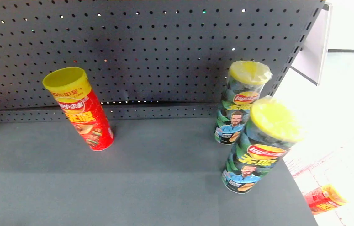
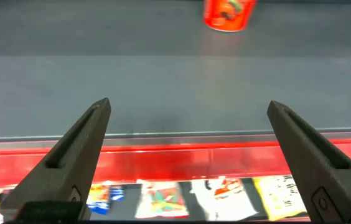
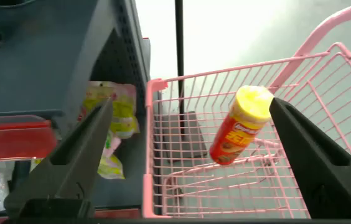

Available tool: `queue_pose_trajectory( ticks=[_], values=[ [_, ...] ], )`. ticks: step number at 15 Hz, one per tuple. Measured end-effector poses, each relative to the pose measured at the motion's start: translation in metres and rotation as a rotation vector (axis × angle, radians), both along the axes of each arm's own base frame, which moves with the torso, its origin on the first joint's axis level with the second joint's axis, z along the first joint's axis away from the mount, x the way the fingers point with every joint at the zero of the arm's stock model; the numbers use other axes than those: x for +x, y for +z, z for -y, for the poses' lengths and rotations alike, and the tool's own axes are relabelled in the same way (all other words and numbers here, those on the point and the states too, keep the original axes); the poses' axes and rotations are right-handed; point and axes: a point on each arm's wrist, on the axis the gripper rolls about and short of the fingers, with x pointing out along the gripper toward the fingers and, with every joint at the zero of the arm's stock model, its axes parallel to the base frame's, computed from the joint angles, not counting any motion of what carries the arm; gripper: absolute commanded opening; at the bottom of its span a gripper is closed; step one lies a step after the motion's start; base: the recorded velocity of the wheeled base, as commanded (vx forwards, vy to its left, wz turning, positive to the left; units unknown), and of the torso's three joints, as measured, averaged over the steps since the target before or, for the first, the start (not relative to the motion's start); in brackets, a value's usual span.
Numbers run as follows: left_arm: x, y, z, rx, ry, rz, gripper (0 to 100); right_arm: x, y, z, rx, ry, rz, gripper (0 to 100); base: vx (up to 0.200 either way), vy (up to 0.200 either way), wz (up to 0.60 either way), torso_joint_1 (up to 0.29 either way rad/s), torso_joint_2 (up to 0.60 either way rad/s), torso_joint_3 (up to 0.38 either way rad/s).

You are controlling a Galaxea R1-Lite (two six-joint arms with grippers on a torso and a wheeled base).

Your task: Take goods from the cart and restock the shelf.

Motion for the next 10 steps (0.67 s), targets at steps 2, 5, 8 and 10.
queue_pose_trajectory(
  ticks=[2,5,8,10],
  values=[
    [0.0,0.0,0.0,0.0,0.0,0.0,100,0.0,0.0,0.0,0.0,0.0,0.0,100,0.0,-0.2,0.0,0.002,0.01,0.002],
    [0.0,0.0,0.0,0.0,0.0,0.0,100,0.0,0.0,0.0,0.0,0.001,0.0,100,0.0,-0.2,0.0,0.002,0.0,0.002],
    [0.0,0.0,0.0,0.0,0.0,0.0,100,0.0,0.0,0.0,0.0,0.001,0.0,100,0.0,-0.2,0.0,0.006,0.0,0.005],
    [0.0,0.0,0.0,0.0,0.0,0.0,100,0.0,0.0,0.0,0.0,0.0,0.0,100,0.0,-0.2,0.0,0.0,0.0,0.002]
  ],
)
